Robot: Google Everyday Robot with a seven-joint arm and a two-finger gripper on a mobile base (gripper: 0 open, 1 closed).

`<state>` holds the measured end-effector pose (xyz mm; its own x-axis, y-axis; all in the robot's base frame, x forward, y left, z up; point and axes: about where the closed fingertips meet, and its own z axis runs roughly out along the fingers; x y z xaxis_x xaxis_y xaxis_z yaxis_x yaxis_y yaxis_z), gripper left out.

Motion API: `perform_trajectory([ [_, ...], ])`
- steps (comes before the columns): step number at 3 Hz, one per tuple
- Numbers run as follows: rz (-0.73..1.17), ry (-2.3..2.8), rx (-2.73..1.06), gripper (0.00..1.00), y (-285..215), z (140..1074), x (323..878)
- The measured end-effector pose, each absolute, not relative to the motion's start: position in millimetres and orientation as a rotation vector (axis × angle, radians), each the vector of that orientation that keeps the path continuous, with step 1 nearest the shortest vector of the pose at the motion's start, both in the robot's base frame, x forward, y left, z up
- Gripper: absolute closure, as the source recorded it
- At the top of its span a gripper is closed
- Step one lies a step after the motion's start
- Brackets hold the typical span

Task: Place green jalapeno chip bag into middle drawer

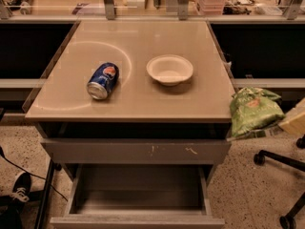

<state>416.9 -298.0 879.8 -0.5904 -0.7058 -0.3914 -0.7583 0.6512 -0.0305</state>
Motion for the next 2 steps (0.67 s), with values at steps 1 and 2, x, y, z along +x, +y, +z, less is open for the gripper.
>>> perform_trajectory([
  [1,0.366,2.457,-1.144,1.00,-283,871,392],
  [2,0.373,2.455,-1.158,1.00,-277,867,380],
])
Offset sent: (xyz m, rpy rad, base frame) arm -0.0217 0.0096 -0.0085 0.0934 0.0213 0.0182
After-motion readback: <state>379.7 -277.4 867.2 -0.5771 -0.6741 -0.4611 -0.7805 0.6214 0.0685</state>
